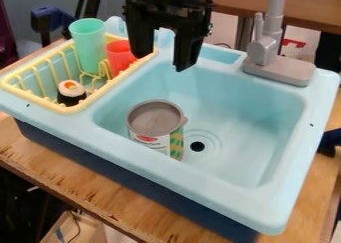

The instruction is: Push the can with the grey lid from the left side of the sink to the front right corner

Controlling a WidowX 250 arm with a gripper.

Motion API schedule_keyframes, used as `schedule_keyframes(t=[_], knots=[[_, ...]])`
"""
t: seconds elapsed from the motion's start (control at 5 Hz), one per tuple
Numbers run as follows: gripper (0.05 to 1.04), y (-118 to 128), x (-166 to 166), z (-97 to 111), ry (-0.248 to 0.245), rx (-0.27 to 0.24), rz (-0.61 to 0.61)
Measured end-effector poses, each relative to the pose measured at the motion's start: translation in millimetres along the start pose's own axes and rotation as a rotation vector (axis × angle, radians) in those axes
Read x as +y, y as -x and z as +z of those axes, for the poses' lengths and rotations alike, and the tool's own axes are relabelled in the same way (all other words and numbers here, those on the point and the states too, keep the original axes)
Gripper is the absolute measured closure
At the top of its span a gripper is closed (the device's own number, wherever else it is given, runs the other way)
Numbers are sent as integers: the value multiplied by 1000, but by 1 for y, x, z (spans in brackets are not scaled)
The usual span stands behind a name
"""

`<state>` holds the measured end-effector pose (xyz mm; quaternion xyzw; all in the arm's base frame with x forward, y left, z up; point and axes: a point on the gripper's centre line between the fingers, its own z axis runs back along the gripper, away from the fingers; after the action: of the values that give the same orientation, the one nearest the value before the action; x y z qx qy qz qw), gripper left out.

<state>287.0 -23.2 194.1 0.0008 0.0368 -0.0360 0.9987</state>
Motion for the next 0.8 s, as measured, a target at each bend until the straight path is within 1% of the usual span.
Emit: schedule_keyframes(t=[0.2, 0.4, 0.6, 0.8], knots=[[83, 0, 0, -9, -2, 31, 2], [83, 2, 13, -15, -81, 50, -3], [83, 7, 31, -21, -122, 76, 42], [83, 17, 55, -23, -178, 64, 83]])
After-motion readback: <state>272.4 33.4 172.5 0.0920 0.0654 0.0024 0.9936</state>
